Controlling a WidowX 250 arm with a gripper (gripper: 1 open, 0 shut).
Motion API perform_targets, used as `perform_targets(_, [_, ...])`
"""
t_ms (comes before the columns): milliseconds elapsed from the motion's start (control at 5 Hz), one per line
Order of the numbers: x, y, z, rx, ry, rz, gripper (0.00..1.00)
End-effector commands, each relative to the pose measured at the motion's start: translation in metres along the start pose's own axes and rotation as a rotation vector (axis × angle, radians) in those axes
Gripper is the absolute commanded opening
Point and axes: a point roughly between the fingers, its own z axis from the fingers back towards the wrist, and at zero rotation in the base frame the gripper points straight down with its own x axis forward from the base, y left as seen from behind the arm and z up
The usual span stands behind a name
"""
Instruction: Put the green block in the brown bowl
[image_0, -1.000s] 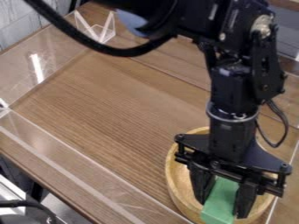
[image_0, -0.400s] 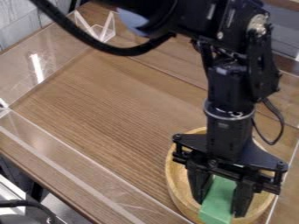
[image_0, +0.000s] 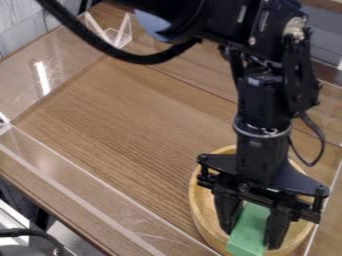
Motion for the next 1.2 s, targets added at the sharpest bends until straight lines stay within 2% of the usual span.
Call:
perform_targets(0, [0.0075, -0.0056, 0.0102, -0.025, -0.033, -0.002, 0.0])
perform_targets(1000, [0.0056, -0.0075, 0.0123, -0.031, -0.012, -0.005, 0.0])
